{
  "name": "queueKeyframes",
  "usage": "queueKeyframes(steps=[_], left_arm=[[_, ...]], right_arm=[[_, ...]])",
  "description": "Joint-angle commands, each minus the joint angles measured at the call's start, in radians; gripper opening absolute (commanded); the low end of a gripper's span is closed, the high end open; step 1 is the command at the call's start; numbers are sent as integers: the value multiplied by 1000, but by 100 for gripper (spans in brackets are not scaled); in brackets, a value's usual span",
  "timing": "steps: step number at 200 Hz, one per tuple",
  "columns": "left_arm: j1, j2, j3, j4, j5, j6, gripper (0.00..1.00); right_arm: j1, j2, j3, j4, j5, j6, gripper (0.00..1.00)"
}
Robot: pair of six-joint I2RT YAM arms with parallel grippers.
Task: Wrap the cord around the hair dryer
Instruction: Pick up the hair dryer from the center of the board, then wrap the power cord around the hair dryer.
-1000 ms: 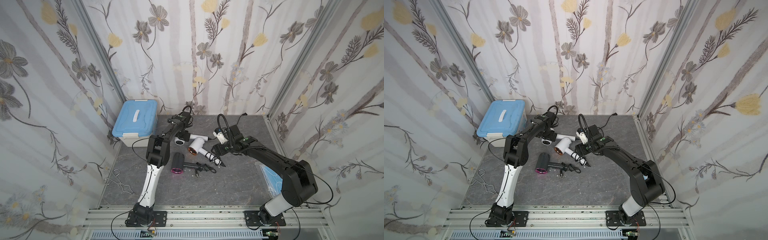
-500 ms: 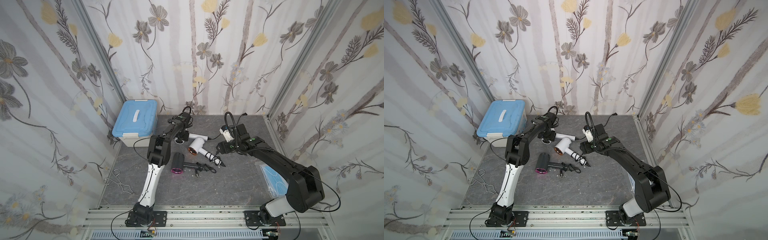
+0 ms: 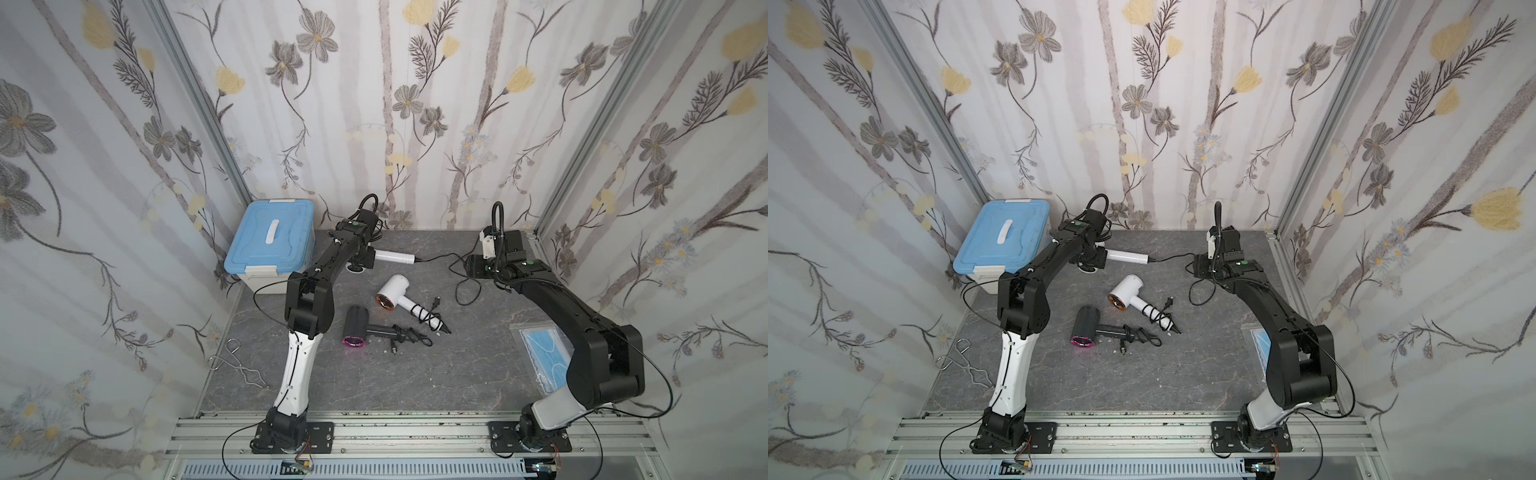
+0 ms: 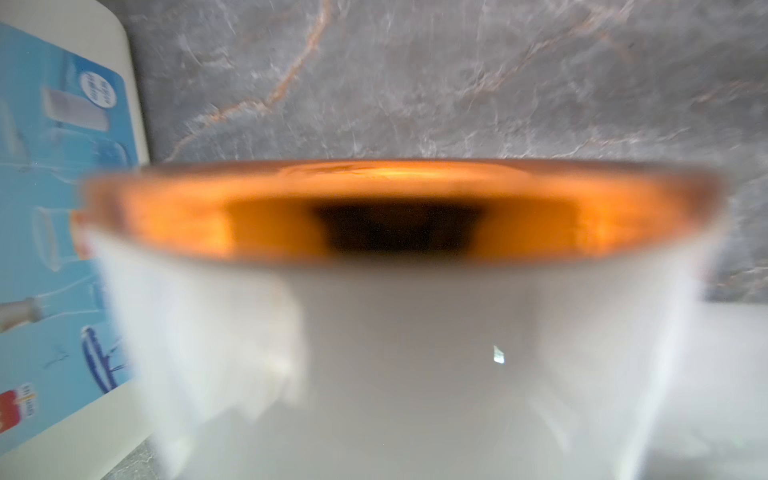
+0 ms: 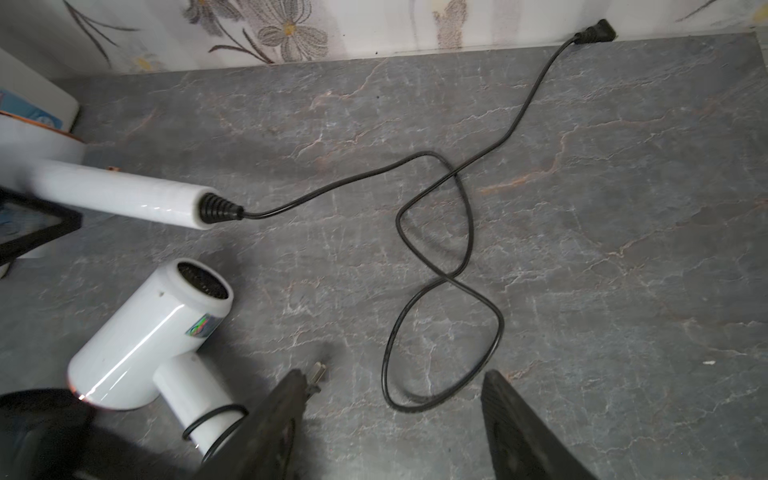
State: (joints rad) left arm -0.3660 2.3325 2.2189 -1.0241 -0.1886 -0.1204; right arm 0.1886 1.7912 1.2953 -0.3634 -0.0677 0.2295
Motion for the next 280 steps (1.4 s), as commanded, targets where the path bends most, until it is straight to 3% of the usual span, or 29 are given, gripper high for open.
queueKeyframes(steps=[1, 44, 104, 126, 145, 175, 280], left_arm=[[-6, -35, 11, 11, -16, -12, 0], [-21, -126, 12, -2, -30, -8, 0], [-91, -307, 51, -31, -103, -8, 0], [-136, -364, 78, -65, -146, -3, 0], [-161, -403, 91, -95, -163, -11, 0], [-187, -443, 73, -129, -201, -31, 0], [-206, -581, -106, -65, -207, -68, 0]], right_arm=[[-26, 84, 71, -8, 54, -1, 66], [-66, 183, 124, 2, -51, -98, 61], [-126, 54, -39, 113, -180, -84, 52], [-130, -13, -119, 149, -237, -75, 53], [-130, -31, -149, 137, -239, -88, 61], [-130, 44, -102, 87, -170, -116, 73], [-100, 374, 167, 22, -170, -100, 68]])
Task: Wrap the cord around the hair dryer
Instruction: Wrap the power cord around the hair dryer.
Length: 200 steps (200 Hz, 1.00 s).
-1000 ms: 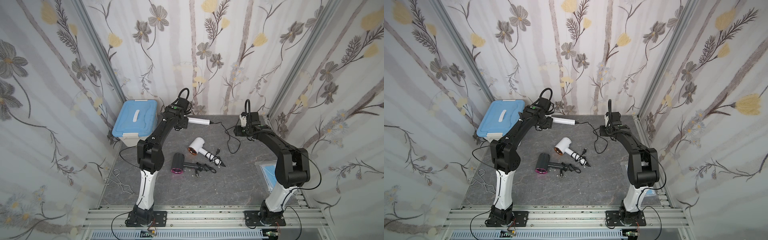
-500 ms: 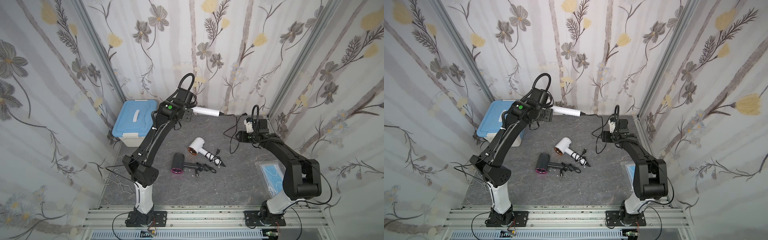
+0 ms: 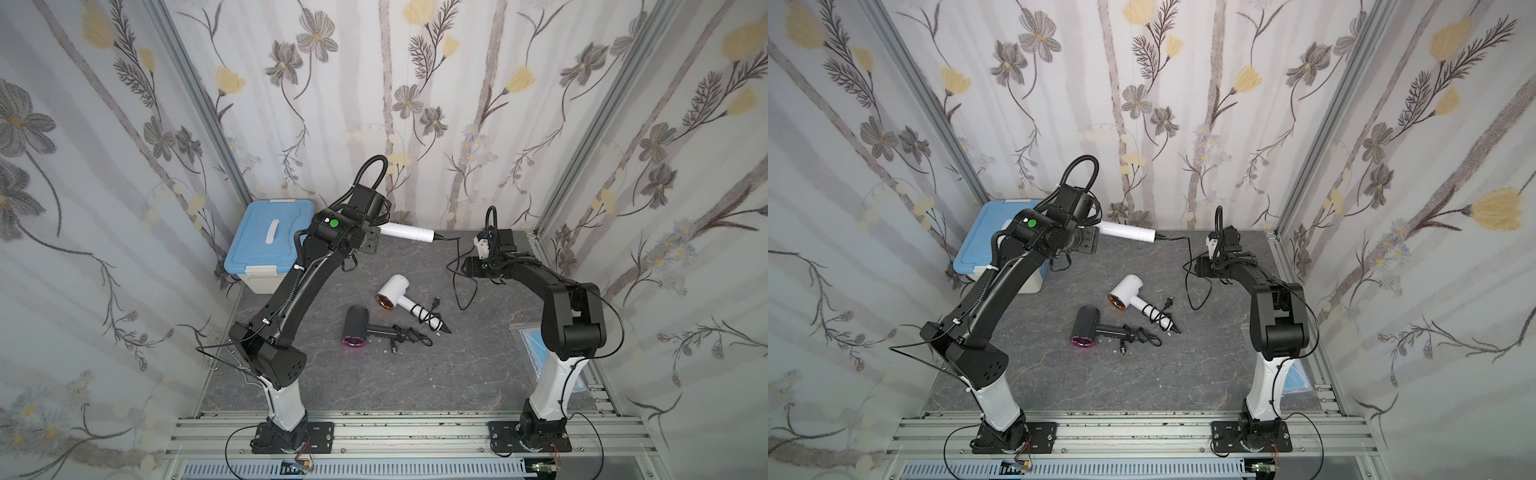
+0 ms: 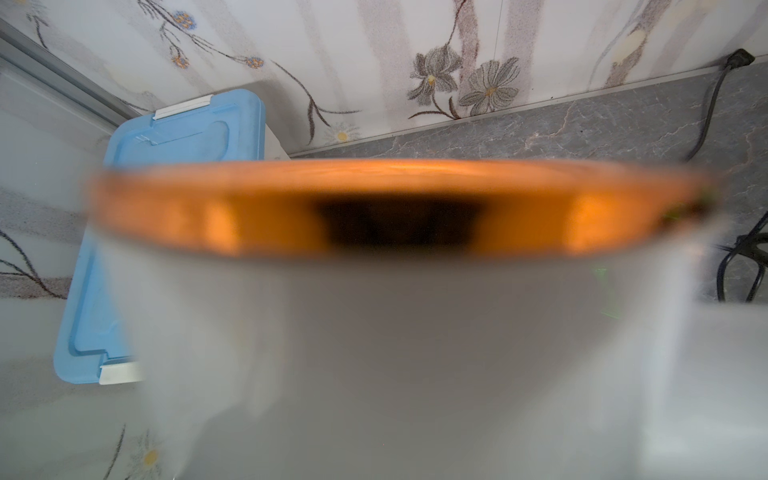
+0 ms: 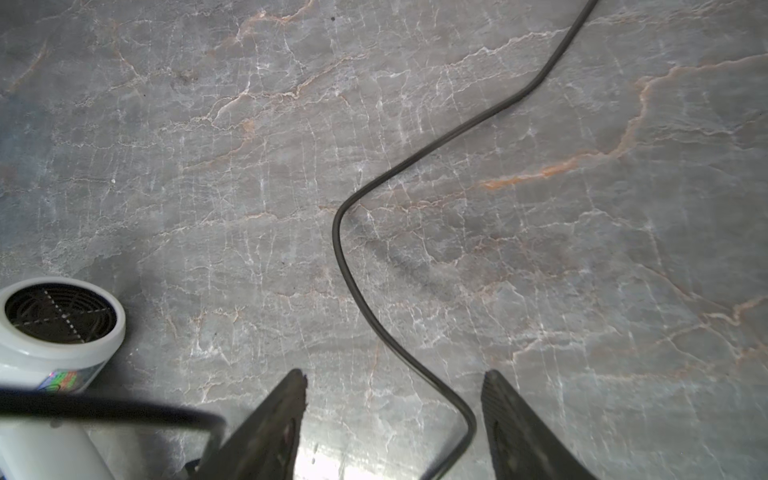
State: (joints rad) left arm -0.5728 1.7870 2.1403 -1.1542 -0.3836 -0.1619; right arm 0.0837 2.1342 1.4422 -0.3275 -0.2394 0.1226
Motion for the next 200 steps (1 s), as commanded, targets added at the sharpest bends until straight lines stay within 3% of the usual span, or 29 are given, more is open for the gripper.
queueKeyframes(steps=[1, 17, 30, 92, 164, 200], left_arm=[[0, -36, -29, 66, -13, -26, 0], [0, -50, -42, 71, -18, -21, 0], [1, -56, -46, 67, -15, -18, 0], [-1, -104, -111, 103, -16, -20, 0], [0, -124, -136, 110, -13, -20, 0], [1, -132, -148, 117, -15, -15, 0]], right_arm=[[6, 32, 20, -13, 2, 6, 68], [8, 52, 23, -14, 13, 15, 67], [7, 69, 35, -22, 12, 20, 60], [26, 120, 110, -138, 24, 10, 59], [41, 154, 160, -218, 104, 7, 49], [43, 149, 159, -220, 109, 2, 25]])
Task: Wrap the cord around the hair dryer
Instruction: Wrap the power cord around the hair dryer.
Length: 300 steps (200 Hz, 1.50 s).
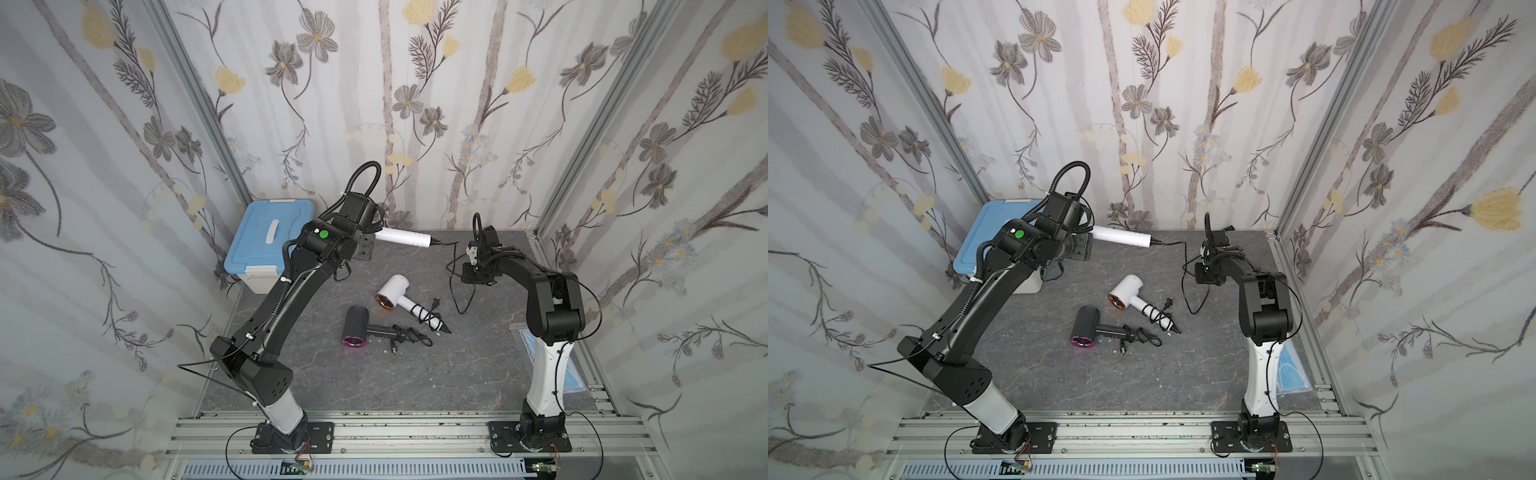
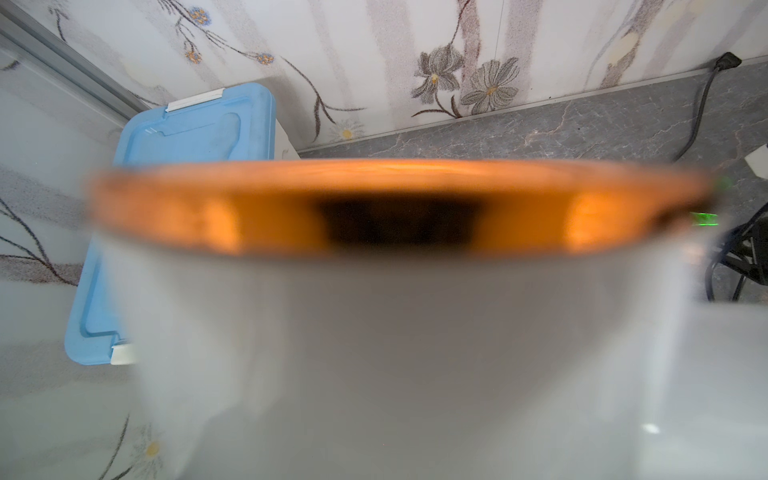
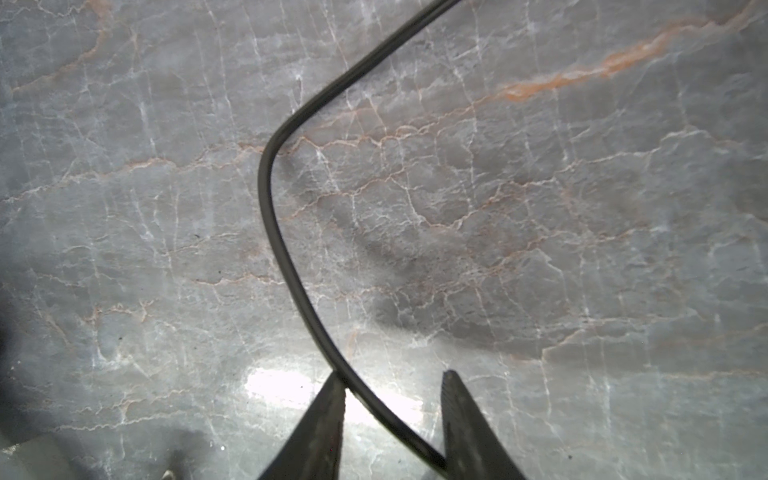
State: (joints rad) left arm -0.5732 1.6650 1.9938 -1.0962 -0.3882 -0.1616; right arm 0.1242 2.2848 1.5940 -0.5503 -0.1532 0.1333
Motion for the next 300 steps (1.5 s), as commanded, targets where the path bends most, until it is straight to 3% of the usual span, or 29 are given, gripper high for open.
queueKeyframes(steps=[1, 48, 109, 150, 193, 223, 261, 300], left_arm=[[2, -10, -1, 59, -11, -15, 0], [2, -15, 4, 60, -15, -15, 0], [12, -41, -27, 102, 18, -30, 0], [15, -43, -49, 166, 88, -83, 0], [14, -41, -178, 349, 121, -294, 0], [12, -33, -263, 458, 147, -374, 0], [11, -42, -267, 450, 103, -355, 0], [19, -86, -252, 413, 15, -287, 0]], right_arm=[[3, -3, 7, 3, 23, -9, 25], [2, -149, -35, -7, 13, 25, 0], [-50, -473, -389, 67, 0, 180, 0], [-29, -658, -628, 240, -211, 285, 0], [133, -848, -640, 226, -75, 237, 0], [137, -867, -659, 183, 38, 240, 0], [68, -801, -695, 150, 32, 295, 0], [65, -773, -777, 231, -109, 345, 4]])
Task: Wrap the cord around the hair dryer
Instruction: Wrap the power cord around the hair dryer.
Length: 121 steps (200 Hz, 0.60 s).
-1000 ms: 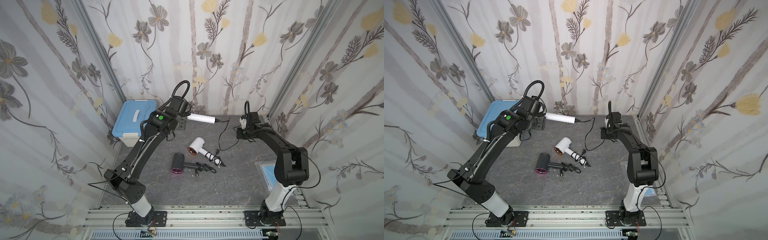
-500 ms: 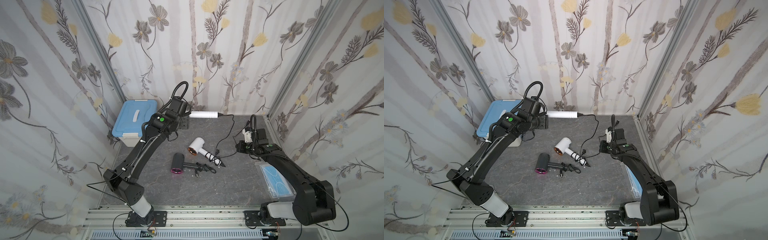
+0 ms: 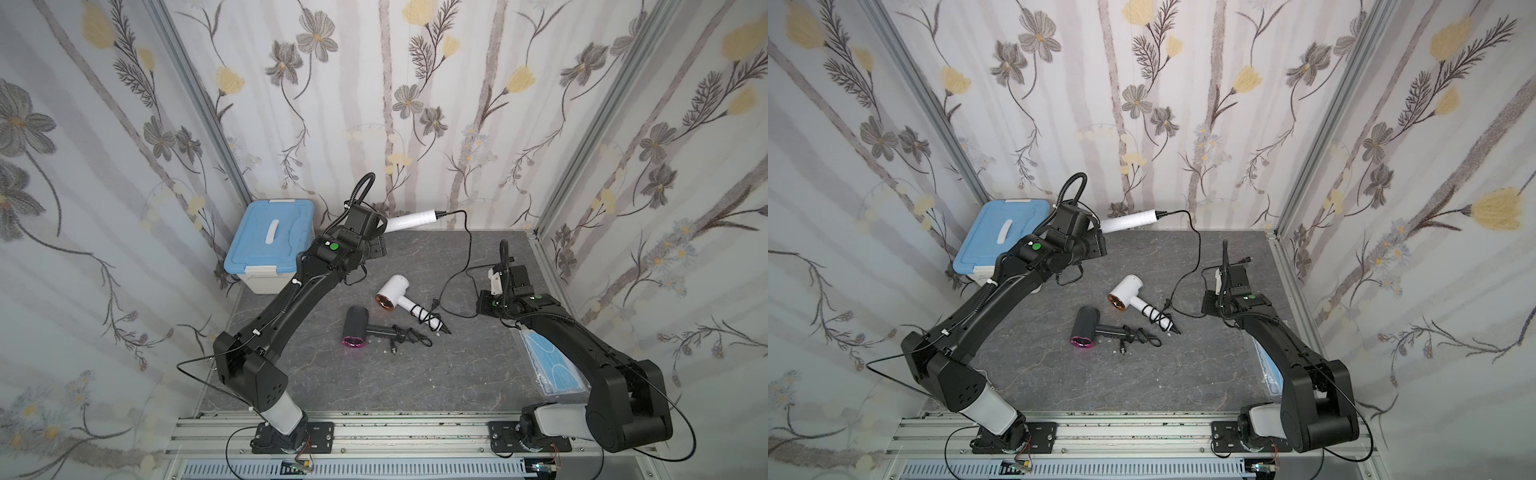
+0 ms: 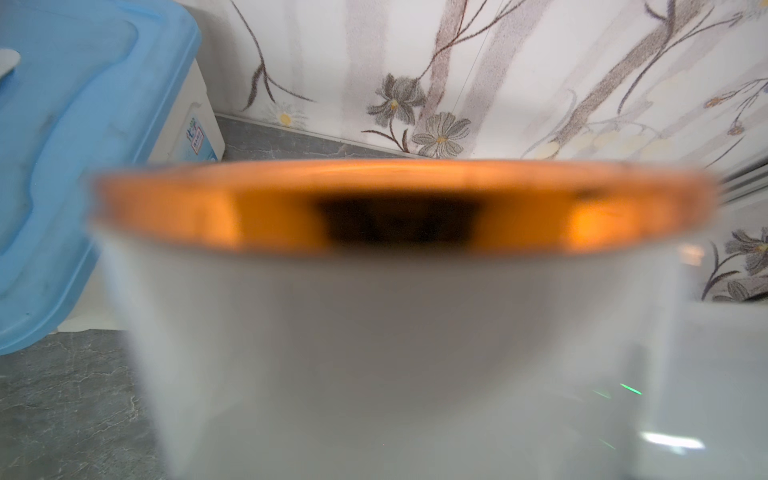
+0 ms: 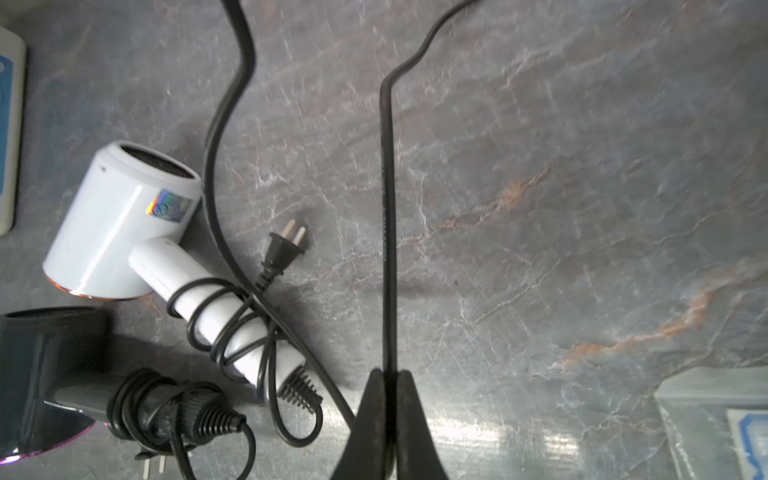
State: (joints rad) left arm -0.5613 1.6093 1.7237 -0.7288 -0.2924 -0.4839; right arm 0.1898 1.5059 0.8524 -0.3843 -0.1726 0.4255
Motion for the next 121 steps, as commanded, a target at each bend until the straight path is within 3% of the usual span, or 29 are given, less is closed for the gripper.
queueKeyframes(steps=[1, 23, 60, 95, 121], left_arm=[[7, -31, 19, 44, -83, 36, 0], [7, -43, 41, 34, -90, 67, 0], [1, -21, 59, 37, -75, 61, 0], [-19, 65, 110, -18, -105, 90, 0], [-28, 102, 114, -36, -94, 123, 0]], right_arm=[[-1, 5, -37, 67, -92, 53, 4], [8, -2, -54, 117, -128, 59, 0], [110, -98, -23, 166, -74, -2, 0], [232, -232, 97, 104, 117, -79, 0], [260, -316, 196, 62, 216, -160, 0]])
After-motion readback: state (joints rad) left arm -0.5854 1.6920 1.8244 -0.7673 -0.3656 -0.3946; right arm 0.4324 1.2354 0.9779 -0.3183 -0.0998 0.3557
